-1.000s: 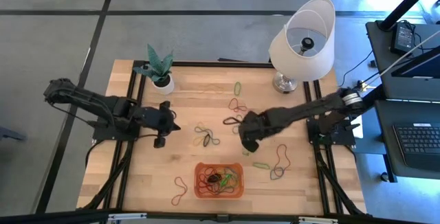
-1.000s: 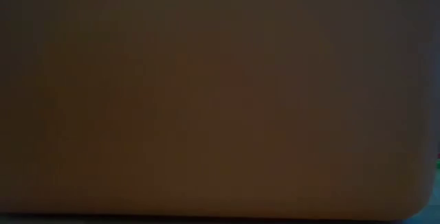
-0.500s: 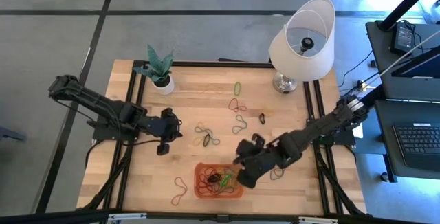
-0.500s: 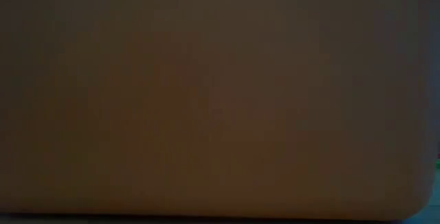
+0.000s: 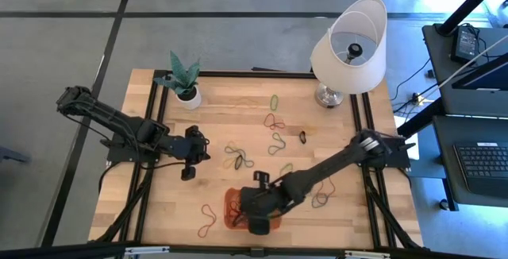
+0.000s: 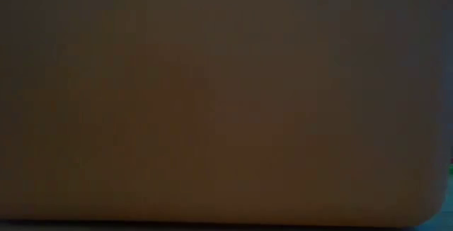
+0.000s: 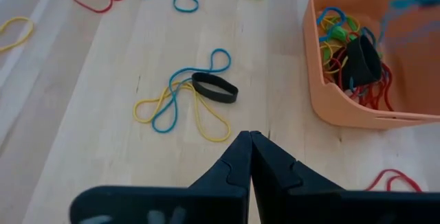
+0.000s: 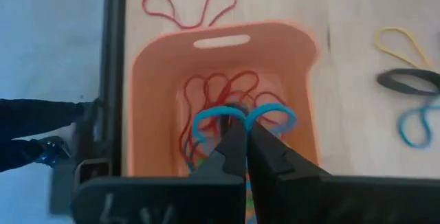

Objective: Pick and place rubber bands into bin
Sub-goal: Put the blue rubber band into the bin, then put the top yellow rubber band into the bin

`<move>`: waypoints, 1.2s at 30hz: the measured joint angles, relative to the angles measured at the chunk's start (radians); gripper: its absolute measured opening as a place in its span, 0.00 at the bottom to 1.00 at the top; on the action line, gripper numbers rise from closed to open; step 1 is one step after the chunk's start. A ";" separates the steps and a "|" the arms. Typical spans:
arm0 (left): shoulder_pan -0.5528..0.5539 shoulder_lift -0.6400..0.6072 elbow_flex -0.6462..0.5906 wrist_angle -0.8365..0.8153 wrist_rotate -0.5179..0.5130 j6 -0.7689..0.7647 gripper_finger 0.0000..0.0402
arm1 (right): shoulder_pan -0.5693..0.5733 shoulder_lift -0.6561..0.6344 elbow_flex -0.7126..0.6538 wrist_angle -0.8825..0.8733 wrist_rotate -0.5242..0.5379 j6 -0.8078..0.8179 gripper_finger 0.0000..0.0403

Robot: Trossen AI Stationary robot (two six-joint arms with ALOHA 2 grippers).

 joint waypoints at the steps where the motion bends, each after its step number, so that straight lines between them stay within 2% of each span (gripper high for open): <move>1: 0.000 0.000 0.000 0.000 0.000 -0.003 0.01 | -0.008 0.020 0.013 0.004 -0.011 -0.003 0.01; 5: 0.000 0.000 0.000 0.000 0.000 -0.015 0.01 | -0.037 0.086 0.045 0.013 -0.071 -0.002 0.05; 9: 0.000 0.000 0.000 -0.001 0.000 -0.016 0.01 | -0.058 0.096 0.048 0.028 -0.140 0.002 0.12; 18: 0.000 0.000 0.000 -0.005 0.000 -0.016 0.01 | -0.067 0.085 0.049 0.017 -0.149 0.000 0.33; 23: 0.000 0.000 0.000 -0.005 0.000 -0.015 0.01 | -0.068 0.068 0.065 -0.022 -0.149 -0.052 0.39; 26: 0.001 0.000 0.000 -0.005 0.000 -0.016 0.01 | -0.068 0.029 0.067 -0.089 -0.129 -0.065 0.39; 29: 0.001 0.000 0.000 -0.005 0.000 -0.015 0.01 | -0.067 -0.018 0.059 -0.181 -0.052 -0.070 0.34; 32: 0.001 0.000 0.000 -0.006 0.000 -0.015 0.01 | -0.067 -0.085 0.022 -0.225 0.011 -0.079 0.26; 36: 0.001 -0.001 0.000 -0.007 0.000 -0.015 0.01 | -0.071 -0.191 -0.093 -0.197 0.018 -0.076 0.13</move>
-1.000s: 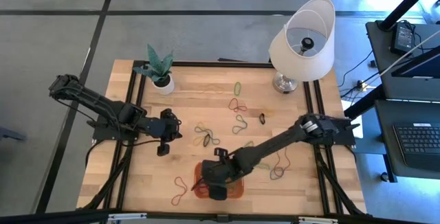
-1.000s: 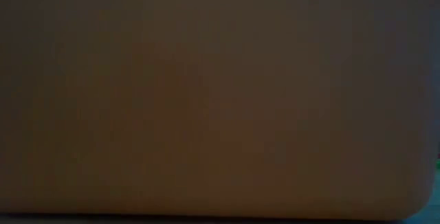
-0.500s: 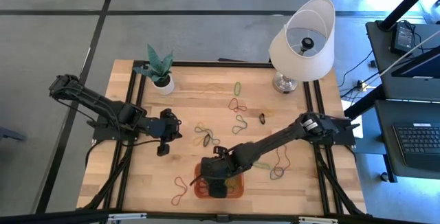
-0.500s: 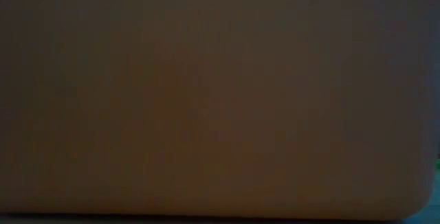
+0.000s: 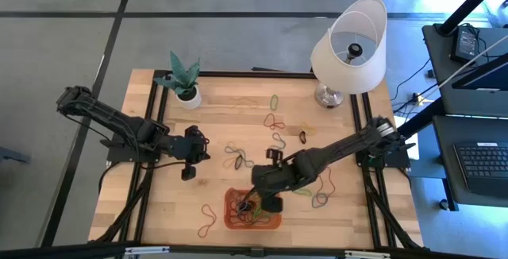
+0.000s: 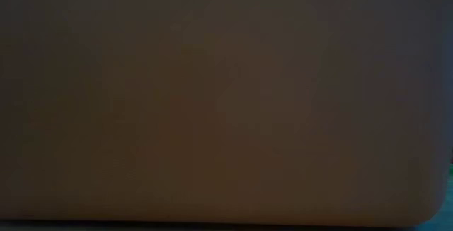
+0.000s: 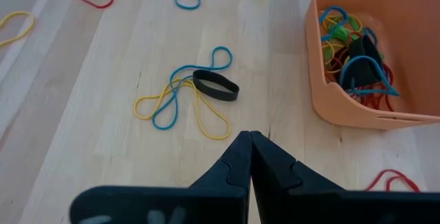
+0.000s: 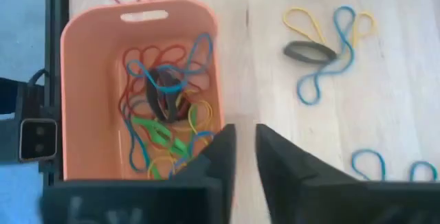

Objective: Pick and place rubber bands into bin
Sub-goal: Put the top yellow rubber band into the bin

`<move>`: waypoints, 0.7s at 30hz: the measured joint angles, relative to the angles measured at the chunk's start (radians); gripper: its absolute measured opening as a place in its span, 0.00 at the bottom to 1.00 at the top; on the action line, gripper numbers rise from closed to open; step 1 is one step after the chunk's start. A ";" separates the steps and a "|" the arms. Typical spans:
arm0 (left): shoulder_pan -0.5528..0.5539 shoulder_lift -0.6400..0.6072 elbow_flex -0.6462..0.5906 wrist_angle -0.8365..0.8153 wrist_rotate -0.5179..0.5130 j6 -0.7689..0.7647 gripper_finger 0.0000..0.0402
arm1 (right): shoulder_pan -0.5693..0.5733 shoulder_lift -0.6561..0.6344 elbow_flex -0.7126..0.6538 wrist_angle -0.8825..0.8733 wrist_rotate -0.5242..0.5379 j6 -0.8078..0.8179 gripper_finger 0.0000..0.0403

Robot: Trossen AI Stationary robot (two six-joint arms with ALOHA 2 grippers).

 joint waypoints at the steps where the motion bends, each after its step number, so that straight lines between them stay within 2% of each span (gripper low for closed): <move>1: 0.001 0.000 0.000 0.002 -0.001 0.000 0.01 | -0.001 -0.032 -0.046 0.026 0.000 0.007 0.10; 4: 0.023 0.000 0.000 0.005 -0.012 0.000 0.01 | -0.002 -0.145 -0.239 0.136 0.000 0.068 0.02; 8: 0.097 0.000 0.001 0.020 -0.012 0.020 0.00 | -0.001 -0.319 -0.544 0.332 0.000 0.231 0.04; 13: 0.286 0.025 0.048 0.017 0.095 0.151 0.01 | 0.003 -0.518 -0.866 0.563 0.004 0.465 0.02; 17: 0.479 0.118 0.148 -0.003 0.176 0.278 0.00 | 0.005 -0.618 -1.036 0.648 0.007 0.608 0.01; 21: 0.634 0.273 0.276 -0.007 0.228 0.447 0.01 | 0.005 -0.657 -1.128 0.667 0.004 0.733 0.04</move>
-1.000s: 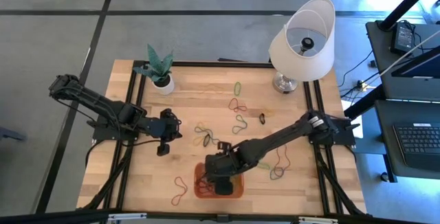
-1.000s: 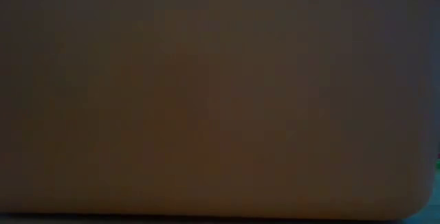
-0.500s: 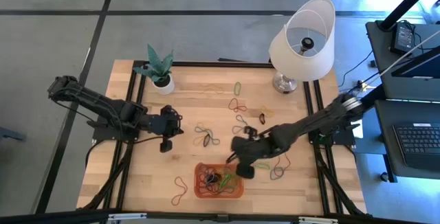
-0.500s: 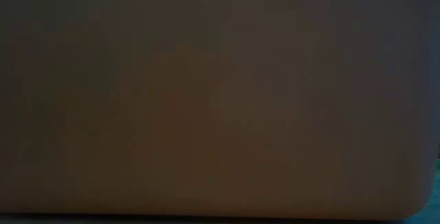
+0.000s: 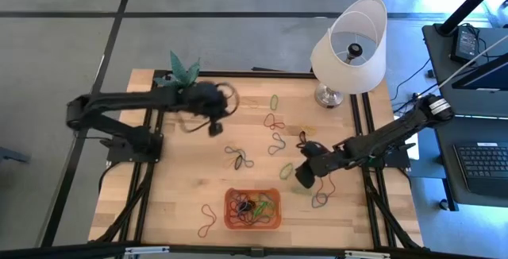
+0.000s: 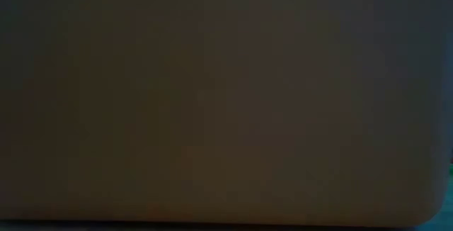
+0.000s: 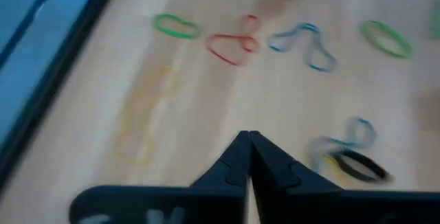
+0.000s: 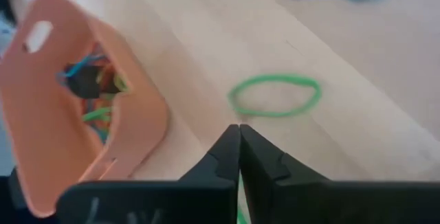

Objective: Pick and place rubber bands into bin
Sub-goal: Put the top yellow rubber band into the bin

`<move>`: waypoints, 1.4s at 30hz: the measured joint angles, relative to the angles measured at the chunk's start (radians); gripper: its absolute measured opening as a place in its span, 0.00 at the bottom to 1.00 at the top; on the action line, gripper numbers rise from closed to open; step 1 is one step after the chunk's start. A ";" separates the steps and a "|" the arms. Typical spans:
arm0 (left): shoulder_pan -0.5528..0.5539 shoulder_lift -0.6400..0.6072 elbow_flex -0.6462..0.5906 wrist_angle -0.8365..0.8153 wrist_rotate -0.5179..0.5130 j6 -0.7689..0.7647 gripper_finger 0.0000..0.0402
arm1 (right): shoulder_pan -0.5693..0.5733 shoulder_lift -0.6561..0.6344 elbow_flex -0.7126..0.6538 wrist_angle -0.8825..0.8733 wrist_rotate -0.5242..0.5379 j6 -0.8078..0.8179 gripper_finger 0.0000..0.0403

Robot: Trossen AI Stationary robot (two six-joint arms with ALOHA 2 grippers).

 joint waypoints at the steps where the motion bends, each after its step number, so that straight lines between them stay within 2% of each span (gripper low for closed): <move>1: 0.029 0.040 0.032 -0.001 -0.001 0.041 0.01 | 0.000 -0.001 -0.009 0.000 -0.002 0.031 0.04; 6: 0.155 0.250 0.196 -0.059 -0.037 0.179 0.02 | 0.000 0.003 -0.021 0.014 -0.003 0.082 0.04; 9: 0.216 0.362 0.268 -0.107 -0.043 0.227 0.06 | 0.000 0.003 -0.021 0.045 -0.003 0.103 0.02; 16: 0.314 0.543 0.344 -0.217 -0.006 0.285 0.30 | 0.000 0.004 -0.021 0.066 0.002 0.132 0.02; 21: 0.336 0.587 0.345 -0.225 0.001 0.328 0.49 | 0.000 0.004 -0.021 0.073 0.052 0.132 0.02; 25: 0.338 0.596 0.345 -0.220 -0.014 0.390 0.59 | -0.001 0.004 -0.021 0.073 0.074 0.131 0.01; 30: 0.333 0.611 0.338 -0.175 -0.031 0.397 0.60 | -0.013 0.004 -0.021 0.073 0.074 0.131 0.02; 42: 0.335 0.724 0.337 -0.179 -0.086 0.305 0.49 | -0.045 0.004 -0.021 0.105 0.075 0.130 0.01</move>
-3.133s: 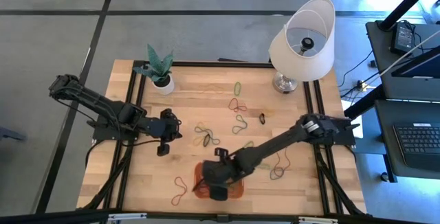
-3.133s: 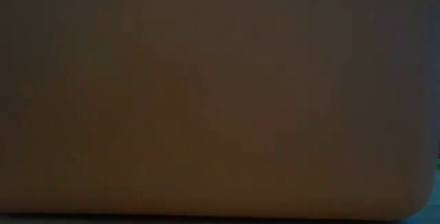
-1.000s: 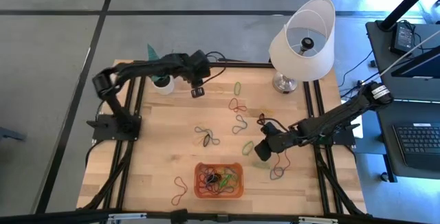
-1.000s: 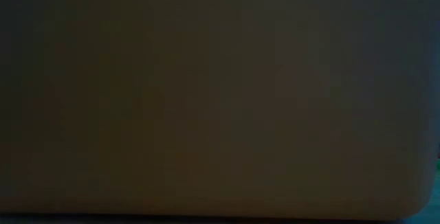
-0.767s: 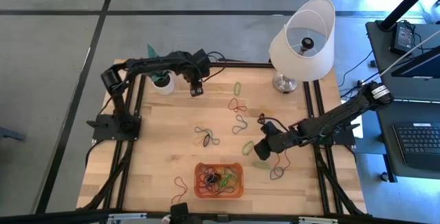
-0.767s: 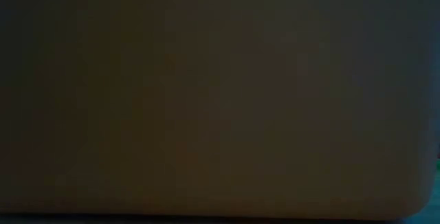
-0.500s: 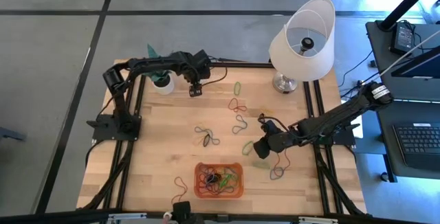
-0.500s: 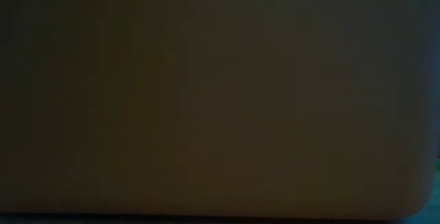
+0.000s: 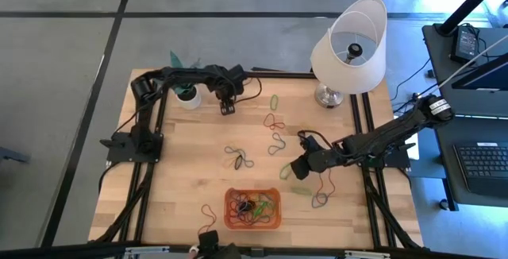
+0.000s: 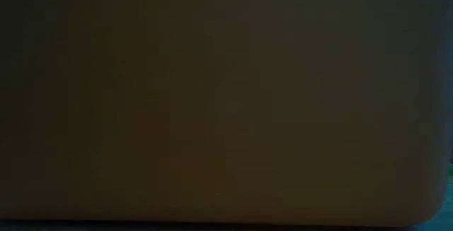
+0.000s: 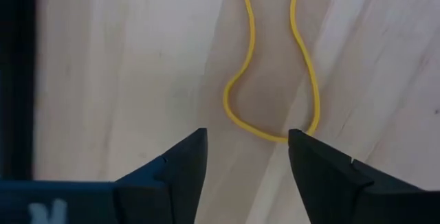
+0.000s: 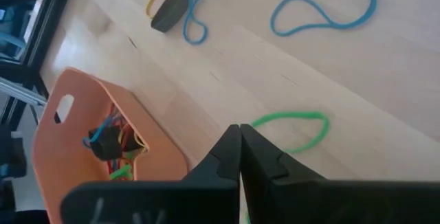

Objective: Pick and place rubber bands into bin
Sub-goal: Put the top yellow rubber band into the bin

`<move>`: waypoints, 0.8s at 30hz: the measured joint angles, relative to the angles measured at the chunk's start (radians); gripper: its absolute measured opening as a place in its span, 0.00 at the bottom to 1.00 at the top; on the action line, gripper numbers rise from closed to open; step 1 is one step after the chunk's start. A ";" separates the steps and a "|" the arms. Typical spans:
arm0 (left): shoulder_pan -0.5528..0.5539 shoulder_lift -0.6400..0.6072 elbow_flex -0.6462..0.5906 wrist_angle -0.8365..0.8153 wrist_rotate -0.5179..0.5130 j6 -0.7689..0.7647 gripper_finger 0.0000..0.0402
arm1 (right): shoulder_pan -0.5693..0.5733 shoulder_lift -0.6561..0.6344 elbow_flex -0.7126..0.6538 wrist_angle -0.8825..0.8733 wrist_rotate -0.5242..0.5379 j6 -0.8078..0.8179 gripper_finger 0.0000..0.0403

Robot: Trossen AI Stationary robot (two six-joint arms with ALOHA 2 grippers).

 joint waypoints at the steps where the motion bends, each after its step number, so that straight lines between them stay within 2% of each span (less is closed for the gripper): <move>1: 0.000 0.006 0.000 0.000 0.001 -0.001 0.48 | 0.000 0.000 0.000 0.003 0.000 0.000 0.01; 11: 0.000 0.058 0.005 0.002 0.036 -0.046 0.35 | 0.000 0.000 0.000 0.023 0.000 0.002 0.02; 15: -0.001 0.058 0.004 0.007 0.037 -0.094 0.23 | 0.000 0.000 0.000 0.023 0.000 0.002 0.02; 20: 0.000 0.059 0.003 0.001 0.025 -0.124 0.03 | 0.000 0.000 0.000 0.023 0.000 0.000 0.03; 24: -0.004 0.040 0.002 -0.021 -0.004 -0.135 0.01 | 0.000 0.000 0.000 0.021 0.000 -0.004 0.03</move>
